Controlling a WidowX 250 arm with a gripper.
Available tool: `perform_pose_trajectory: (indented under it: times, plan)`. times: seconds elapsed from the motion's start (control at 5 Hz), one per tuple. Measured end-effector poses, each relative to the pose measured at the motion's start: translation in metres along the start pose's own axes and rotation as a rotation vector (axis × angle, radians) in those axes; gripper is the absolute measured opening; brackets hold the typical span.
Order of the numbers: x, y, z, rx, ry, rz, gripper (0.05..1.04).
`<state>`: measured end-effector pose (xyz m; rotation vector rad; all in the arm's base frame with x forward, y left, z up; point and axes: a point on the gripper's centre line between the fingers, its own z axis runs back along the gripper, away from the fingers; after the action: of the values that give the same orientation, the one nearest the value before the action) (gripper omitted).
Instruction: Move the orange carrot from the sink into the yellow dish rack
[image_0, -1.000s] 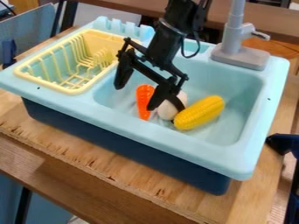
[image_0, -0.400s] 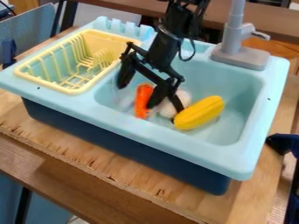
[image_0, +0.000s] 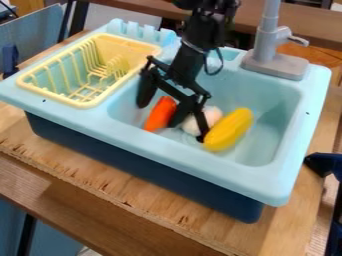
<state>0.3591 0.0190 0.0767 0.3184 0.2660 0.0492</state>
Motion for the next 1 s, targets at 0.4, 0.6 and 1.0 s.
perform_pose_trajectory:
  times: [0.4,0.6,1.0]
  plan:
    - [-0.005,-0.031,0.01,0.036,-0.013,-0.092,0.565]
    - [-0.015,-0.042,0.042,0.072,-0.059,-0.149,0.564]
    - [-0.064,-0.002,0.13,0.06,-0.171,-0.121,0.565]
